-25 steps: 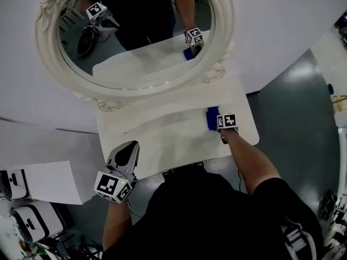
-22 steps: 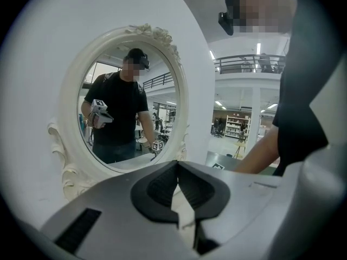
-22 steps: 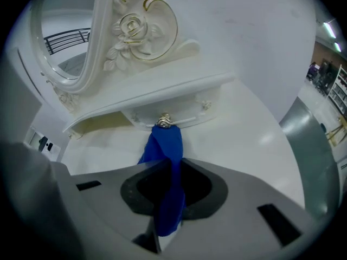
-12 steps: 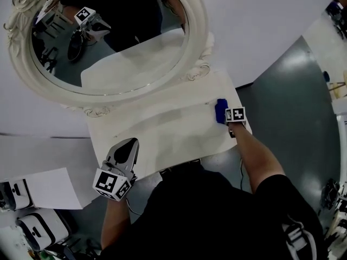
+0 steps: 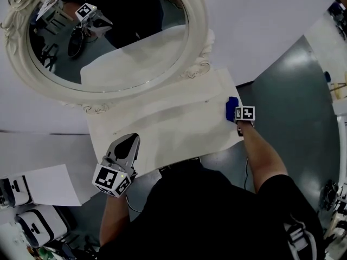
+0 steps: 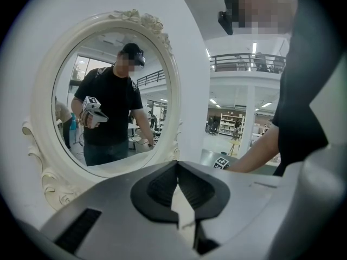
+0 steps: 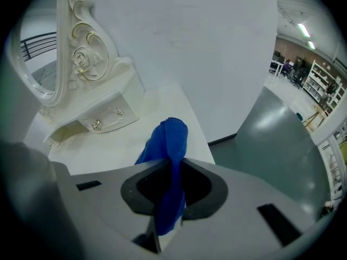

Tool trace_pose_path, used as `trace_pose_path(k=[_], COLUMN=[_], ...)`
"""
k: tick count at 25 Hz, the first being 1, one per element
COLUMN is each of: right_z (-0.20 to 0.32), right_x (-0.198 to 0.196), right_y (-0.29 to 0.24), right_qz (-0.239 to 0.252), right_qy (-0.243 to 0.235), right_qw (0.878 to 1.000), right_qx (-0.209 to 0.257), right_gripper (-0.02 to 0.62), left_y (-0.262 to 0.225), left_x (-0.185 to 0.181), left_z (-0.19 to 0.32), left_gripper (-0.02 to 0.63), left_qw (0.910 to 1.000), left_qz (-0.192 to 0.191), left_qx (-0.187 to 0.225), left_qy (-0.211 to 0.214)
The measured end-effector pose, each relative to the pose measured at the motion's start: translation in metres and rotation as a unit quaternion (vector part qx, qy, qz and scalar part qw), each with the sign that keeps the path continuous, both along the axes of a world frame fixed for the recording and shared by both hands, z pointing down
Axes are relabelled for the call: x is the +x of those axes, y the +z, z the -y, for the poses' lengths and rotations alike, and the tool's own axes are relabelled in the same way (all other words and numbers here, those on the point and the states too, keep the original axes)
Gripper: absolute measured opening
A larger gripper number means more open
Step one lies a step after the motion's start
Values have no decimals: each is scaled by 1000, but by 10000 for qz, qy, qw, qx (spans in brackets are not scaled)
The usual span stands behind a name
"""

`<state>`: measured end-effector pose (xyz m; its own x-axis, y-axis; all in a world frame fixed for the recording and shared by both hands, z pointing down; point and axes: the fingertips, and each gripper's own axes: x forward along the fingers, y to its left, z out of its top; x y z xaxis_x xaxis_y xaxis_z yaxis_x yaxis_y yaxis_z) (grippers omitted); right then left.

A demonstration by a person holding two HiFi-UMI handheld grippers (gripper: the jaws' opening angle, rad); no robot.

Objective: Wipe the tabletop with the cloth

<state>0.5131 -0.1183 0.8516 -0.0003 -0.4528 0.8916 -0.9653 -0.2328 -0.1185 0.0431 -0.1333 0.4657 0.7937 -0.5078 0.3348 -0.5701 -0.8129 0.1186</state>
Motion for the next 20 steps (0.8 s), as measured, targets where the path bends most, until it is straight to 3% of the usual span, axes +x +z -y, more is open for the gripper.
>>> trace_pose_path(k=[5, 8, 15, 20], right_z=[1, 16, 45, 66], right_x=[-4, -31, -147, -257], right_y=[-9, -25, -57, -72], right_qz=[-102, -142, -26, 329], right_qy=[149, -278, -1662, -2418], right_qw=[9998, 9989, 9838, 9667], right_qx=[31, 346, 667, 772], right_gripper=[41, 40, 40, 40], left_y=[-4, -5, -12, -15], left_x=[-9, -19, -59, -107], left_z=[-4, -6, -19, -35], left_gripper=[11, 11, 11, 11], left_qw=[10000, 9998, 9987, 9958], left_qz=[-65, -118, -234, -293], left_qx=[23, 62, 168, 238], left_qy=[-46, -118, -425, -834])
